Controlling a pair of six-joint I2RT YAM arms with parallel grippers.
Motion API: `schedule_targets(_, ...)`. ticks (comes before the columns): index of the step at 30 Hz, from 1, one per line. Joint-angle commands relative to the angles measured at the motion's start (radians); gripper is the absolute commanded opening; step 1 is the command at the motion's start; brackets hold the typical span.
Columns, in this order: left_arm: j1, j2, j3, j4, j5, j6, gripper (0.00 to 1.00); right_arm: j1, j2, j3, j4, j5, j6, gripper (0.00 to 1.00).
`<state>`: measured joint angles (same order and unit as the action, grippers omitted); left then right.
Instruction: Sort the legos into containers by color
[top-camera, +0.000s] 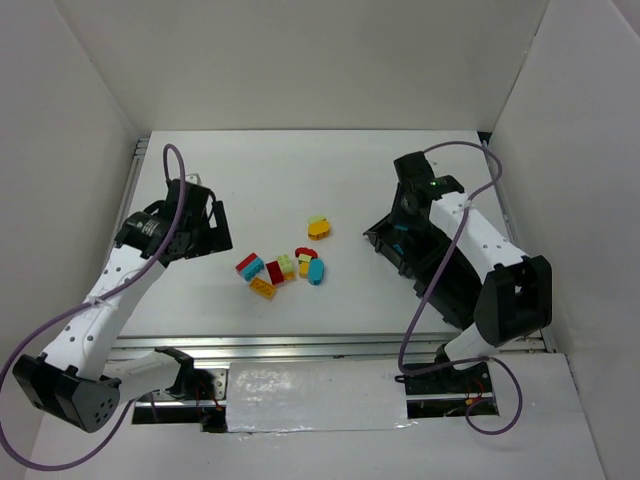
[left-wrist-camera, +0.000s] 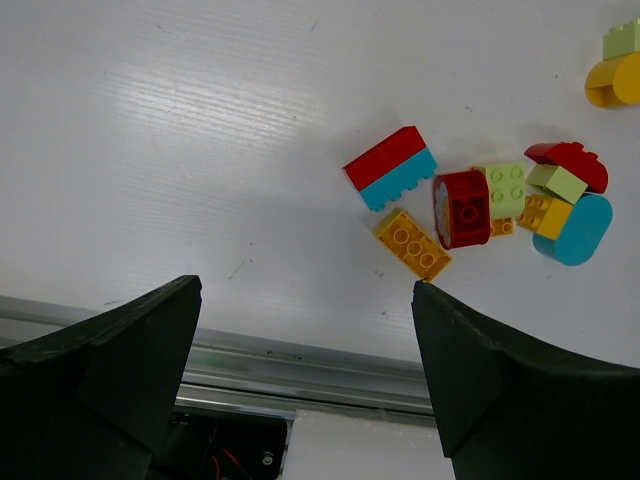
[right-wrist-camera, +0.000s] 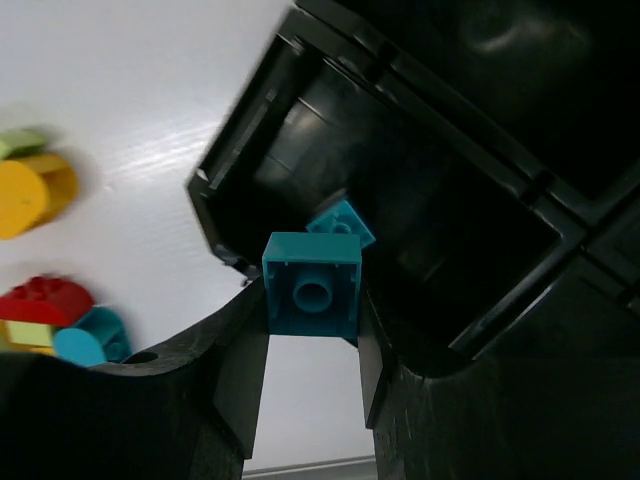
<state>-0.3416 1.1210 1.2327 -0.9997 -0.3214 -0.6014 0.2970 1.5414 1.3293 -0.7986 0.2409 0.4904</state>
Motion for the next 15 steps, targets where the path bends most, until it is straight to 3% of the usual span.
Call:
schedule_targets(1, 0.006, 0.028, 0.014, 0.026, 0.021, 0.018, 0.99, -0.030, -0.024, -0.056, 0.024, 0.015, 0.034, 0.22)
schedule_targets(2, 0.006, 0.031, 0.016, 0.027, 0.024, 0.022, 1.00, -0.041, -0.023, -0.079, 0.030, 0.003, 0.034, 0.24)
schedule_targets(3, 0.004, 0.034, 0.016, 0.029, 0.028, 0.023, 1.00, -0.047, -0.020, -0.087, 0.035, 0.000, 0.034, 0.34)
schedule_targets(4, 0.004, 0.036, 0.014, 0.030, 0.031, 0.025, 0.99, -0.051, -0.017, -0.088, 0.035, 0.003, 0.036, 0.58)
schedule_targets(8, 0.004, 0.030, 0.010, 0.029, 0.033, 0.028, 0.99, -0.048, 0.000, -0.071, 0.030, 0.015, 0.030, 0.79)
schedule_targets(9, 0.006, 0.028, 0.008, 0.027, 0.035, 0.029, 1.00, -0.050, 0.003, -0.064, 0.027, 0.017, 0.027, 0.88)
schedule_targets(12, 0.004, 0.020, 0.002, 0.024, 0.036, 0.029, 1.00, -0.041, 0.002, -0.025, 0.013, 0.002, 0.014, 0.95)
schedule_targets(15, 0.004, 0.011, -0.002, 0.026, 0.033, 0.023, 1.00, 0.077, -0.015, 0.022, 0.016, -0.006, -0.009, 0.95)
